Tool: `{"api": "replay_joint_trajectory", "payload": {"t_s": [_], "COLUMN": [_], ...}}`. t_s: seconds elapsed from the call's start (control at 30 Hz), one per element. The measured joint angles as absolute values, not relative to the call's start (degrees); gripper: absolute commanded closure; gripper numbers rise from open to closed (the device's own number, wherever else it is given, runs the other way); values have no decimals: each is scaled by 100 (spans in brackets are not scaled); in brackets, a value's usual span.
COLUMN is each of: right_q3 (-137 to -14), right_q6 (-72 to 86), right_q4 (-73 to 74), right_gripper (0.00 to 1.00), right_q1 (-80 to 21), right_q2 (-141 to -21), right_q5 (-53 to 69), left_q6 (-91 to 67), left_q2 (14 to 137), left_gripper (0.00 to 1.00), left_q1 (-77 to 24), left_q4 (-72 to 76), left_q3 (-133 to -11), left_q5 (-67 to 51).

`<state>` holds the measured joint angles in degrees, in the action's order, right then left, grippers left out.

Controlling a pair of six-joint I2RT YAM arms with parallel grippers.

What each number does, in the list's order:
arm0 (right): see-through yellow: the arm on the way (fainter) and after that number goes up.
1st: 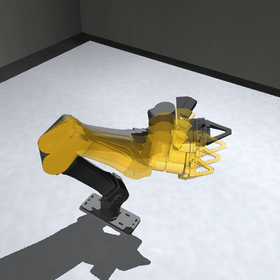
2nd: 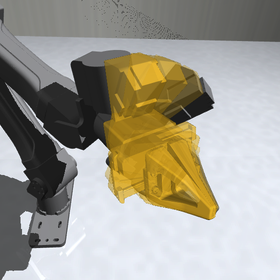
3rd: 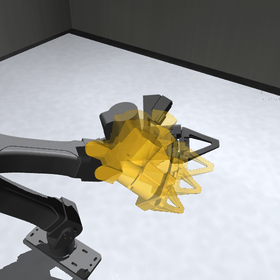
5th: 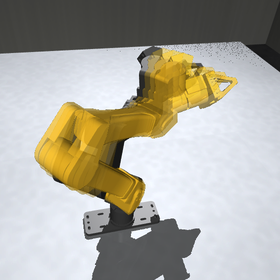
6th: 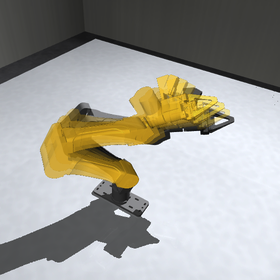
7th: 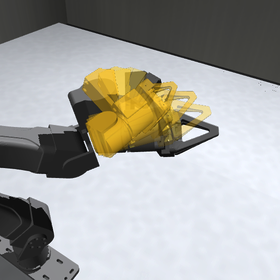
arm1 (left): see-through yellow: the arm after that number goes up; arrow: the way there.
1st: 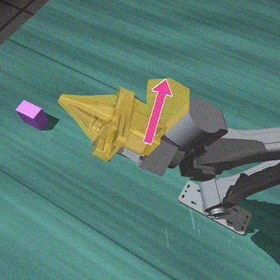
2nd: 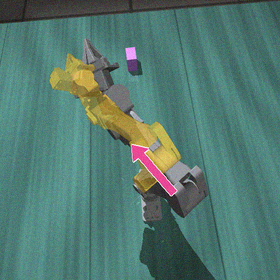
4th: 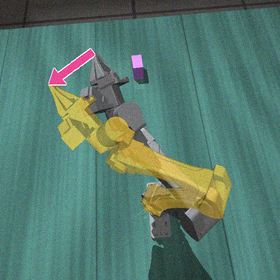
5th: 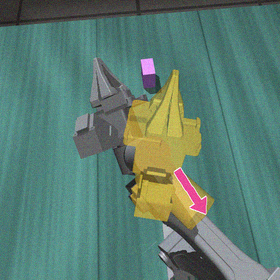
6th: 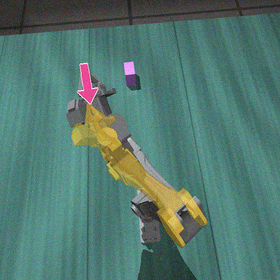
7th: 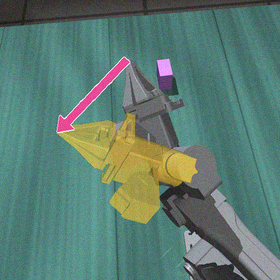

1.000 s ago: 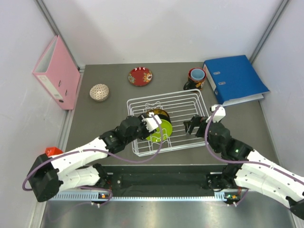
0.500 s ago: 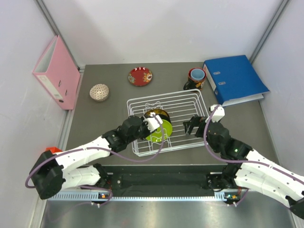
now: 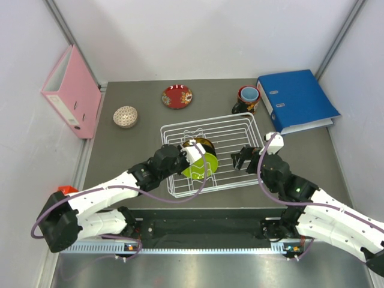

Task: Unload the mixed dishes from the dish rack
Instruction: Pick up the plate from the dish rack.

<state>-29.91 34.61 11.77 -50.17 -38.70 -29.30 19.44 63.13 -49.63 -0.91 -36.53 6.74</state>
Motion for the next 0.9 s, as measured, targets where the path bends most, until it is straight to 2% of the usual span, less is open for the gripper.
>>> {"api": "replay_joint_trajectory", "payload": {"t_s": [0.3, 0.4, 0.5, 0.6, 0.63, 0.73, 0.83, 0.9], "right_q3": [-2991, -2991, -2991, -2991, -2991, -2989, -2987, -2987], "right_q6": [3474, 3476, 3476, 3476, 3476, 3479, 3479, 3479], "right_q4": [1146, 1144, 1144, 1144, 1142, 1131, 1107, 1096], "right_gripper": [0, 0, 0, 0, 0, 0, 0, 0], "right_q1": [-5017, -5017, -5017, -5017, -5017, -5019, -5017, -5017], "right_q2": [-3946, -3946, -3946, -3946, -3946, -3946, -3946, -3946], "right_q5": [-2871, -2858, -2856, -2856, -2856, -2853, -2838, -2836], "left_q6": [1951, 1951, 1964, 1957, 1955, 1938, 1900, 1894], "left_q2": [6311, 6311, 6316, 6348, 6375, 6475, 6593, 6674], "left_gripper": [100, 86, 81, 72, 64, 51, 52, 62], "left_q1": [-4984, -4984, -4984, -4984, -4984, -4984, -4987, -4987], "left_q4": [-360, -392, -414, -436, -438, -438, -454, -454], "left_q3": [-3793, -3815, -3830, -3839, -3844, -3857, -3859, -3859], "left_q5": [561, 539, 534, 523, 519, 510, 486, 491]}}
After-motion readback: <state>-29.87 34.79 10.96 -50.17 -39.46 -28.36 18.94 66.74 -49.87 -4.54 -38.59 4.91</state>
